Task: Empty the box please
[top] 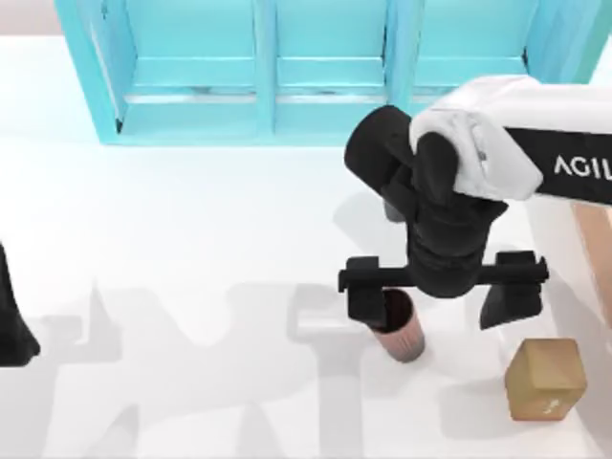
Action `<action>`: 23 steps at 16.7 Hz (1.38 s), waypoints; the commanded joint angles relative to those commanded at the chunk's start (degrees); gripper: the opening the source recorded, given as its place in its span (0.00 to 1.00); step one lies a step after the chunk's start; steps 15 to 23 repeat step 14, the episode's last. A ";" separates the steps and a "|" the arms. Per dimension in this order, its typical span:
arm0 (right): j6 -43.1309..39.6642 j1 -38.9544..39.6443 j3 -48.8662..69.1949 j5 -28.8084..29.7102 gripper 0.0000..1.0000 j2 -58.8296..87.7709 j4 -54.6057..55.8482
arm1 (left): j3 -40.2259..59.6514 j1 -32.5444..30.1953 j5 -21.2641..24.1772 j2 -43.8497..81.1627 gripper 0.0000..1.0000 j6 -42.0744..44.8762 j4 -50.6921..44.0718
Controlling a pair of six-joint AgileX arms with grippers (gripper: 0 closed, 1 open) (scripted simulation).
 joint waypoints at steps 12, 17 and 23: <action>-0.23 -0.19 16.80 -0.01 1.00 -3.48 -20.25 | 0.00 0.00 0.00 0.00 1.00 0.00 0.00; -0.25 -0.19 17.95 -0.01 1.00 -3.71 -21.65 | 0.00 0.00 0.00 0.00 1.00 0.00 0.00; -0.25 -0.19 17.95 -0.01 1.00 -3.71 -21.65 | 0.00 0.00 0.00 0.00 1.00 0.00 0.00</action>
